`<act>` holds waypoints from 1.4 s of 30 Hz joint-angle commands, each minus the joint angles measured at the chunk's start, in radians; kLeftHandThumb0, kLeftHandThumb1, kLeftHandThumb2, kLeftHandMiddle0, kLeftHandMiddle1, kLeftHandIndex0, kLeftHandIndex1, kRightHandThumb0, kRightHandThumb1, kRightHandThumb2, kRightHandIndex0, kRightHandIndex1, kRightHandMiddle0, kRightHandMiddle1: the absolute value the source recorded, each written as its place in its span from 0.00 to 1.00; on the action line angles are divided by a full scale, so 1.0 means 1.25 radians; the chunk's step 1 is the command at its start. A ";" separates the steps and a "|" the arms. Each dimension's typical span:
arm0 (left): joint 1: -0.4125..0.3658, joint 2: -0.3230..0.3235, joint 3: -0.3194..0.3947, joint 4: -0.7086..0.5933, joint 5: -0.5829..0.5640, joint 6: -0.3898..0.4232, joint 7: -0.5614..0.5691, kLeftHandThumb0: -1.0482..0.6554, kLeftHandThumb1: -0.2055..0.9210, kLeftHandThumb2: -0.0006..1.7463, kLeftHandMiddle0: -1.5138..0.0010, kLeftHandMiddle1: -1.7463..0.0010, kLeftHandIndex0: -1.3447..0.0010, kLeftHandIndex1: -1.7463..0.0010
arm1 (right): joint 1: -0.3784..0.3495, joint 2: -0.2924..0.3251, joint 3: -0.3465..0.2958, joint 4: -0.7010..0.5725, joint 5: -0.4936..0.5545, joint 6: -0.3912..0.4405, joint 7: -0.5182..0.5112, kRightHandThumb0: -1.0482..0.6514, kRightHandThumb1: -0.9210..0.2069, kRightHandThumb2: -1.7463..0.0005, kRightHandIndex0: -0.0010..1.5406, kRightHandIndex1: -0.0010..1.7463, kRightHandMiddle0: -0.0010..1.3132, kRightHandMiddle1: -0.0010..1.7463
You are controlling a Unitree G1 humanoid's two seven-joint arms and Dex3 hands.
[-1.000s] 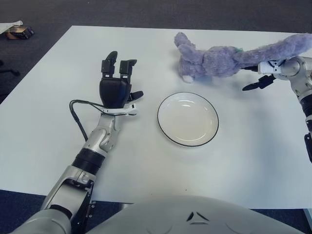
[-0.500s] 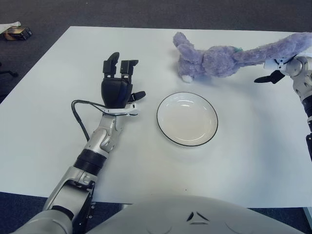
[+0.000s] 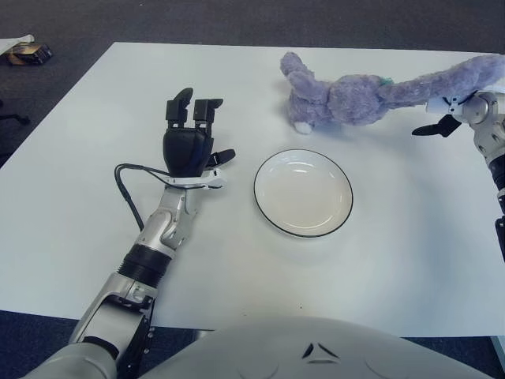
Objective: Put the doll into the plate.
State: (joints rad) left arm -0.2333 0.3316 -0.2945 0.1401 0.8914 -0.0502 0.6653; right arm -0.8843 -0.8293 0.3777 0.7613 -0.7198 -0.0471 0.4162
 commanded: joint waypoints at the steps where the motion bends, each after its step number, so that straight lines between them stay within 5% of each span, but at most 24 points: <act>1: 0.004 0.007 0.004 -0.001 0.010 -0.004 0.002 0.35 0.57 0.57 1.00 0.59 1.00 0.33 | 0.009 -0.007 -0.001 -0.005 -0.005 0.001 -0.009 0.32 0.48 0.48 0.13 0.09 0.00 0.23; 16: 0.006 0.010 0.001 0.017 0.015 -0.012 0.005 0.32 0.69 0.51 1.00 0.58 1.00 0.38 | 0.011 -0.007 -0.001 -0.003 -0.005 0.000 -0.011 0.32 0.48 0.48 0.12 0.10 0.00 0.23; 42: 0.007 0.001 0.004 0.026 0.025 0.017 0.010 0.29 0.75 0.48 1.00 0.57 1.00 0.38 | 0.010 -0.008 0.000 0.002 -0.004 -0.002 -0.014 0.32 0.48 0.48 0.12 0.11 0.00 0.23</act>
State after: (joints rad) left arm -0.2302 0.3307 -0.2945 0.1642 0.9129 -0.0367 0.6707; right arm -0.8832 -0.8293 0.3777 0.7615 -0.7198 -0.0481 0.4069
